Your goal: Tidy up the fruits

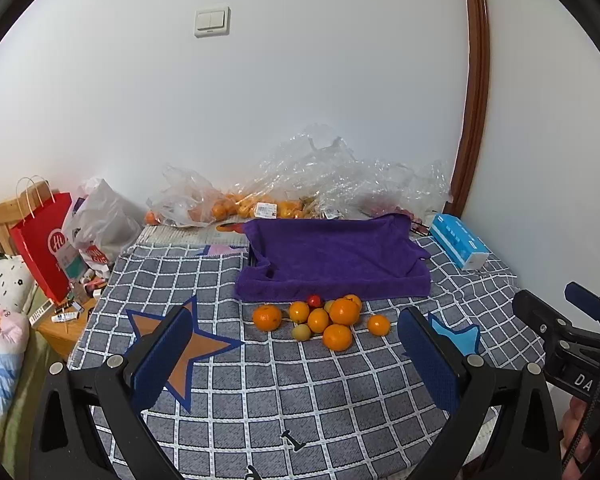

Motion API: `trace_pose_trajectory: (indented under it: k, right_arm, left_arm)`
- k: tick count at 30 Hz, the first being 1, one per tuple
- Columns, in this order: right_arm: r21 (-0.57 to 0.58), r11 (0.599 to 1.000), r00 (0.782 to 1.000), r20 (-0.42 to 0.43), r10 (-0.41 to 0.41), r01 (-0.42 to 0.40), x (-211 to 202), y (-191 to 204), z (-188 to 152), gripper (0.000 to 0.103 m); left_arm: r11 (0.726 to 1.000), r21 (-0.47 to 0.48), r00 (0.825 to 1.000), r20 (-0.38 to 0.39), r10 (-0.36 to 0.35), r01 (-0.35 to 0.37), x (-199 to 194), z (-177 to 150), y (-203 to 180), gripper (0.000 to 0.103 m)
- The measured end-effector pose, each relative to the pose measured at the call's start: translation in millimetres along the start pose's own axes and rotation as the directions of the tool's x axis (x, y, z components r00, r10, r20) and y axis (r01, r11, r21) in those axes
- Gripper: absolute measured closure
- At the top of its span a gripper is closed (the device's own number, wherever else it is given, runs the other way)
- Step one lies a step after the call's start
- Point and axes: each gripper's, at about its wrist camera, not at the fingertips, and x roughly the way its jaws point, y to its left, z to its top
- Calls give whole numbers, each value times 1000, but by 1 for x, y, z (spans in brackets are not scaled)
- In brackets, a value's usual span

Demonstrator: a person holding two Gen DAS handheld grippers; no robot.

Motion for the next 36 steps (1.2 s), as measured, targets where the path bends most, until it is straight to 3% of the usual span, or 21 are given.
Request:
trace_pose_trajectory:
  k: [29, 36]
  right_arm:
    - [-31, 999, 1000, -7, 29, -29, 24, 22, 8, 0]
    - [-38, 999, 1000, -18, 16, -17, 27, 22, 8, 0]
  left_arm:
    - [999, -33, 999, 15, 37, -37, 13, 8, 16, 0]
    - [998, -54, 1000, -3, 12, -12, 22, 7, 17, 0]
